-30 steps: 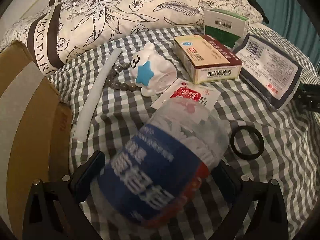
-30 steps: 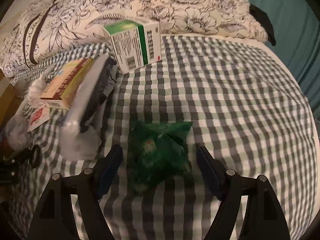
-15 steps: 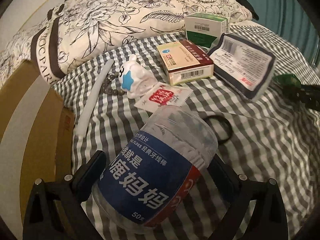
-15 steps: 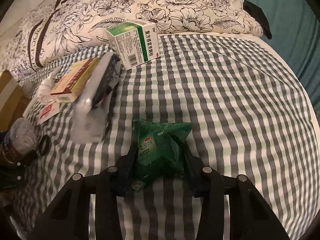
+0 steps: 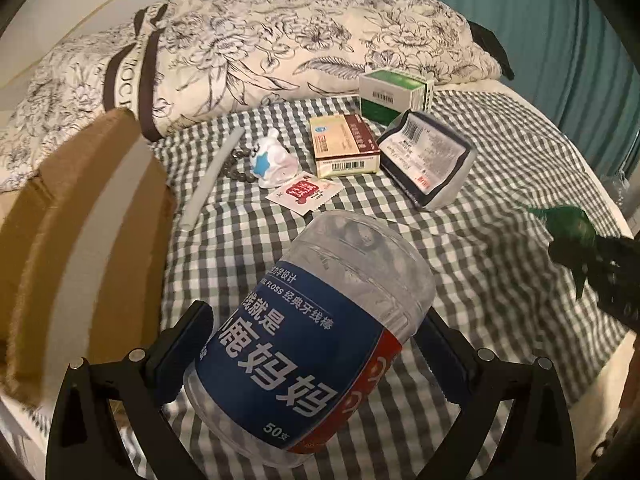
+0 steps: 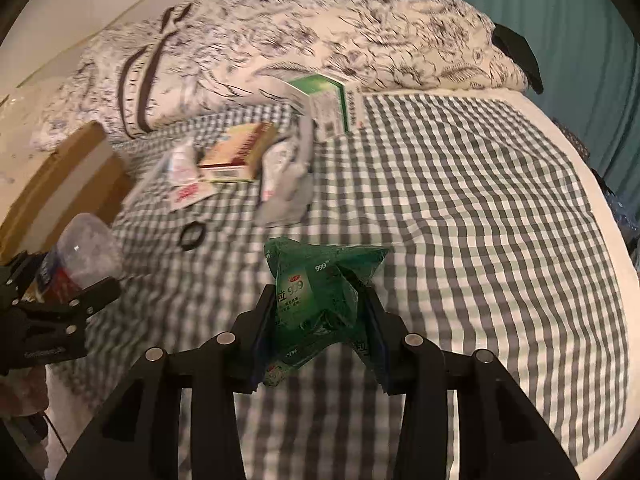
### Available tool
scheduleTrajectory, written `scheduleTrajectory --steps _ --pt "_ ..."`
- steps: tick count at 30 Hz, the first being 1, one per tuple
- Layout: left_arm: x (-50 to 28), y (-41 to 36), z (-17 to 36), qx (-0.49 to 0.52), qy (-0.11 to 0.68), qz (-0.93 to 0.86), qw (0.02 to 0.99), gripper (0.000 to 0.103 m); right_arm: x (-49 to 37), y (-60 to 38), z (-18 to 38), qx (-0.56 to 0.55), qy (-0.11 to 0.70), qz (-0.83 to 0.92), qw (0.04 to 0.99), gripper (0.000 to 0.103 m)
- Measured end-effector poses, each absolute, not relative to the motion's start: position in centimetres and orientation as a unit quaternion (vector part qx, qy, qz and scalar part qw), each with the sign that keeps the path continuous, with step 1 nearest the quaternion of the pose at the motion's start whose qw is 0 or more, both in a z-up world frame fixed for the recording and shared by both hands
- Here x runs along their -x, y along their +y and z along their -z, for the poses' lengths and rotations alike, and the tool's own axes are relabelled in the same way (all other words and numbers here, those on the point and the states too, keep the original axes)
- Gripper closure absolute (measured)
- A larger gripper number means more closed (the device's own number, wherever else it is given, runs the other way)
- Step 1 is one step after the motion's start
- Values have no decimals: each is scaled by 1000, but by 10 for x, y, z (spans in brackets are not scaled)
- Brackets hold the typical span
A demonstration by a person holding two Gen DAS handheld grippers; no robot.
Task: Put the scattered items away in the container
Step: 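Carry both items over the cardboard box and open both tools to drop them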
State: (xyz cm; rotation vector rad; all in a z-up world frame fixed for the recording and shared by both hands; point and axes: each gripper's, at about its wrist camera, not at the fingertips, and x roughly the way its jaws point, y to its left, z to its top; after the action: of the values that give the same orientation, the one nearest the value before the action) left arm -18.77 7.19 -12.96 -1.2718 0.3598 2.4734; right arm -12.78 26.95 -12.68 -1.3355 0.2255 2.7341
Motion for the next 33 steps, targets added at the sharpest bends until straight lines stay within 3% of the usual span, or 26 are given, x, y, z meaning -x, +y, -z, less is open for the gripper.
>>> scheduleTrajectory --steps 18,33 --pt "132 54 32 379 111 -902 175 3 62 218 39 373 42 -926 30 62" --pt "145 -15 -18 347 78 -923 146 3 66 146 -16 339 2 -941 -7 62"
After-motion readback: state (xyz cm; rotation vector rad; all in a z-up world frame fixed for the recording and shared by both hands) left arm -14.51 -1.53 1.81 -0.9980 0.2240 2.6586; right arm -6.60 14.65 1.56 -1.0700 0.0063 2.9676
